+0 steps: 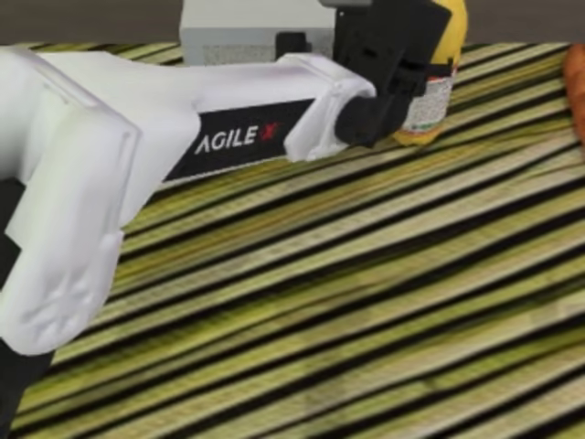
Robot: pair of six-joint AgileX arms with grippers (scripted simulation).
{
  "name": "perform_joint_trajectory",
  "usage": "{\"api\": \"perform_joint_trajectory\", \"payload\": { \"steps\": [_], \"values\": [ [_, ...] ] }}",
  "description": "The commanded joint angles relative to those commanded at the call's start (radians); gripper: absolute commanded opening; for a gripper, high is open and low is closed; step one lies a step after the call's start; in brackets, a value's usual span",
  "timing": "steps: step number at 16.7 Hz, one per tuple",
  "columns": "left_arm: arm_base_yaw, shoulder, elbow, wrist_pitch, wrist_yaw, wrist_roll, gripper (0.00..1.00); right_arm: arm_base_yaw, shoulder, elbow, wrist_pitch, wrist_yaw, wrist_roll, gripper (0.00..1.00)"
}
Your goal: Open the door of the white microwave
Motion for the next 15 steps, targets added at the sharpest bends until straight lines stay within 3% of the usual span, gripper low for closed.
{"api": "perform_joint_trajectory", "payload": {
  "steps": [3,15],
  "values": [
    [0.000,0.000,0.000,0.000,0.000,0.000,1.00,0.000,0.000,0.000,0.000,0.000,0.000,1.00],
    [0.000,0.000,0.000,0.000,0.000,0.000,0.10,0.000,0.000,0.000,0.000,0.000,0.000,1.00]
  ]
}}
